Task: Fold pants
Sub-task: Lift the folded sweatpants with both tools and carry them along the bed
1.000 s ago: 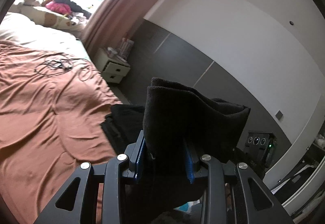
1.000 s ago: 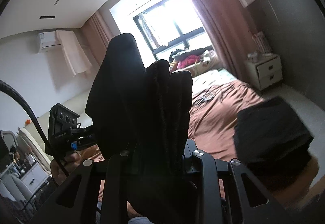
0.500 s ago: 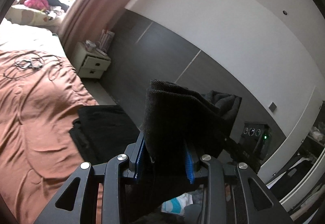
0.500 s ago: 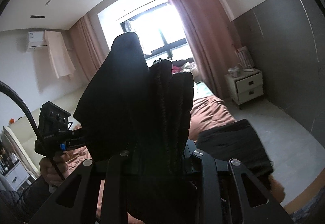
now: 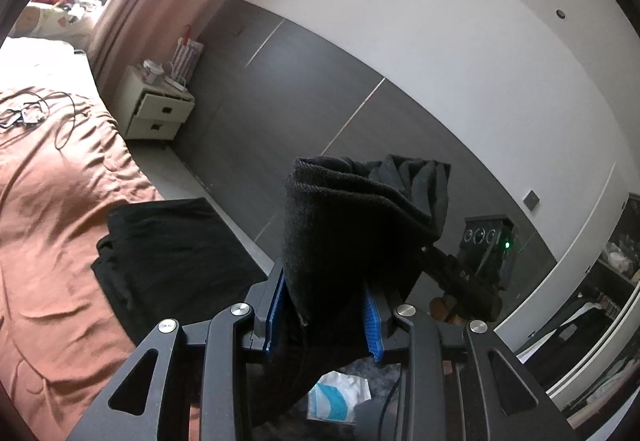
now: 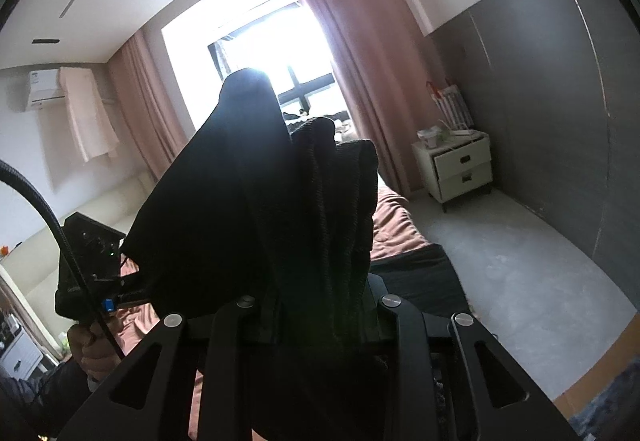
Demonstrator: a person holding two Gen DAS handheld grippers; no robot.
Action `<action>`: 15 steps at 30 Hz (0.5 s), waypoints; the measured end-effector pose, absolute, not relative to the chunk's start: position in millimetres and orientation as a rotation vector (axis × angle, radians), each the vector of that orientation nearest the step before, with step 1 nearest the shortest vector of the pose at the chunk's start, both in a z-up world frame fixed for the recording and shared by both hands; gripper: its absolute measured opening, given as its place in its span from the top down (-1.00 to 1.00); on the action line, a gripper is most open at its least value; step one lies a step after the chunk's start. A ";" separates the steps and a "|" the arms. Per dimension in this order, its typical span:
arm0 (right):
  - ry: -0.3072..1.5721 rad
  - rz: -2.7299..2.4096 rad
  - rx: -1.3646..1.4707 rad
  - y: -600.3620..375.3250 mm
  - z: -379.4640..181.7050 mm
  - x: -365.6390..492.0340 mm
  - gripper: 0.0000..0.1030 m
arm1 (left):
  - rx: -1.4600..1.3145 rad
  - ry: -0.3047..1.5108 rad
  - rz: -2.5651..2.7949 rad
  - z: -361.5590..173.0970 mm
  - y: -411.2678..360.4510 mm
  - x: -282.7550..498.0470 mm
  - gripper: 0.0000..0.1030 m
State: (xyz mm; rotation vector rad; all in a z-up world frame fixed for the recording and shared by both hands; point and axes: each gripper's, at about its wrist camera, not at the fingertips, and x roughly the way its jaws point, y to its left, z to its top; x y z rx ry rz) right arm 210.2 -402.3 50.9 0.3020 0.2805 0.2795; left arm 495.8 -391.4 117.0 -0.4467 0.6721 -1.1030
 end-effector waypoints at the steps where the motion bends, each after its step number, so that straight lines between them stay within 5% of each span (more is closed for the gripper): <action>1: 0.284 0.275 0.305 -400.9 50.2 211.2 0.55 | -0.450 0.677 -1.106 114.8 -393.6 500.7 0.34; 15: 0.394 0.224 0.328 -352.6 38.9 275.2 0.55 | -0.501 0.752 -1.083 68.9 -414.1 589.7 0.34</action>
